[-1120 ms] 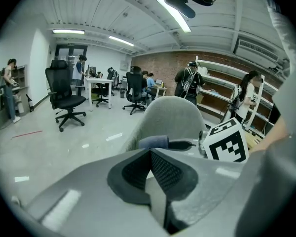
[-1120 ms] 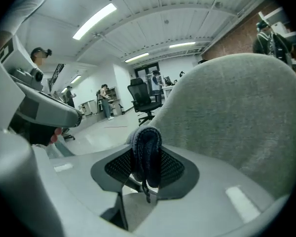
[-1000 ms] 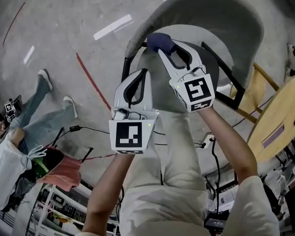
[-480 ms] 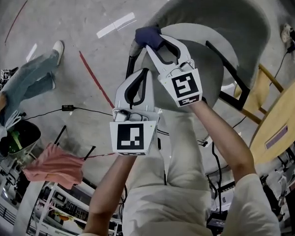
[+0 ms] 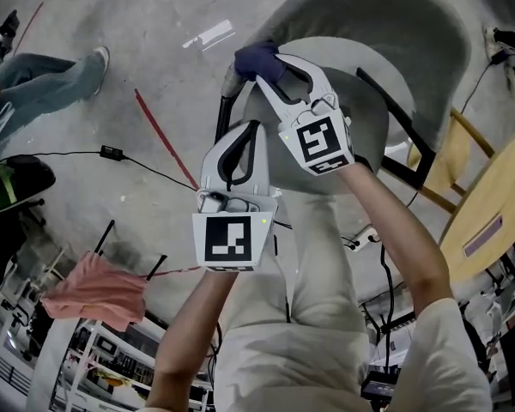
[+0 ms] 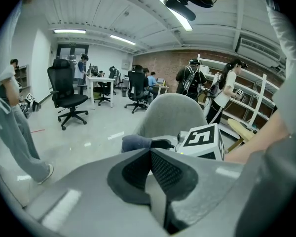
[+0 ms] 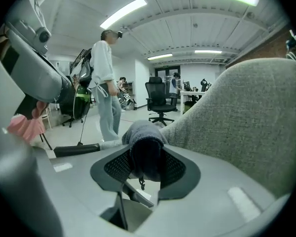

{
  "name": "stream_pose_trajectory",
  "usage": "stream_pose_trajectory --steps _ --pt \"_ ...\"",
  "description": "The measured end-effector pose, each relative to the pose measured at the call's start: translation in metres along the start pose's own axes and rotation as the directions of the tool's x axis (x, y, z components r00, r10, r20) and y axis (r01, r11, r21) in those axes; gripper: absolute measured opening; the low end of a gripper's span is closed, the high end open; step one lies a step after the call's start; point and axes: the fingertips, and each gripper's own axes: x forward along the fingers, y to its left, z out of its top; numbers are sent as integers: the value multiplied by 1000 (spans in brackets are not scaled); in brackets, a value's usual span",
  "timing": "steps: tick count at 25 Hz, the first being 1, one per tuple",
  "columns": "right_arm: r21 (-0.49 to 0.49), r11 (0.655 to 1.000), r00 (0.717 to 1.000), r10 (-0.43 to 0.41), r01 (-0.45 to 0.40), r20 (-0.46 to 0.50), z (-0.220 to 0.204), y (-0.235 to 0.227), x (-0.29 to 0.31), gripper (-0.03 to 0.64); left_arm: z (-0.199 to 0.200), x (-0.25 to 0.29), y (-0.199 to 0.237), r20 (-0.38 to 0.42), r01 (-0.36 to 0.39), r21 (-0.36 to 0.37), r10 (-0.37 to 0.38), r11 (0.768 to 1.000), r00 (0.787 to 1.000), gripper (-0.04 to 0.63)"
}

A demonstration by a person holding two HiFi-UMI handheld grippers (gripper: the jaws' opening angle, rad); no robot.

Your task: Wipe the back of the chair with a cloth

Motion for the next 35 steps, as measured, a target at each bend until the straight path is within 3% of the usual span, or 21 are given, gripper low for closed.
stream_pose_trajectory --steps 15,35 --pt "-8 998 998 -61 61 -12 -2 -23 -5 152 3 9 -8 -5 16 3 -16 1000 1000 0" --pt "141 947 957 -282 290 -70 -27 -104 -36 150 4 18 -29 -13 51 21 -50 998 999 0"
